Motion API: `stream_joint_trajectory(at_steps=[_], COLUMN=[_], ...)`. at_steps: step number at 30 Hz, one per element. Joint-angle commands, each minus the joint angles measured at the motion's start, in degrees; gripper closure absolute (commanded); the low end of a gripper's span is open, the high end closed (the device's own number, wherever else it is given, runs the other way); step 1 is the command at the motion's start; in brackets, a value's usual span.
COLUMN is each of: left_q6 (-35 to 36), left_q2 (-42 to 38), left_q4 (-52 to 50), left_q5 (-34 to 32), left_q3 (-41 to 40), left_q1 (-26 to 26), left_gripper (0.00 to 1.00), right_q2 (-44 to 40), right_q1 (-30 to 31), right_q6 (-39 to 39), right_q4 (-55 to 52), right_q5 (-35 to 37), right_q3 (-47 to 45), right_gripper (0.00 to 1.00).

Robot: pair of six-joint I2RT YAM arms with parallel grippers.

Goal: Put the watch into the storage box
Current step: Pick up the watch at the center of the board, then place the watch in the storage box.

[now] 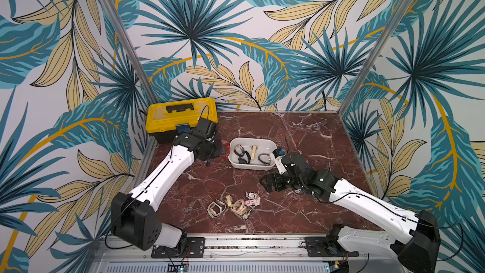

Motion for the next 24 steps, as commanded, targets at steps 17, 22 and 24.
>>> stream_joint_trajectory(at_steps=[17, 22, 24], left_q6=[13.95, 14.76, 15.84], left_q2=[40.17, 43.23, 44.16], left_q4=[-6.60, -4.87, -4.59], left_q5=[-0.43, -1.20, -1.69], left_q3=[39.72, 41.68, 42.75], left_q1=[-10.66, -12.84, -13.76], left_gripper=[1.00, 1.00, 1.00], right_q2=[-6.42, -6.96, -7.39], right_q1=[-3.10, -3.20, -3.20], right_q6=[2.79, 3.15, 3.18], right_q4=[-2.93, -3.27, -3.55], right_q5=[4.30, 4.14, 4.40], right_q3=[-4.01, -4.19, -4.58], right_gripper=[0.00, 0.00, 0.00])
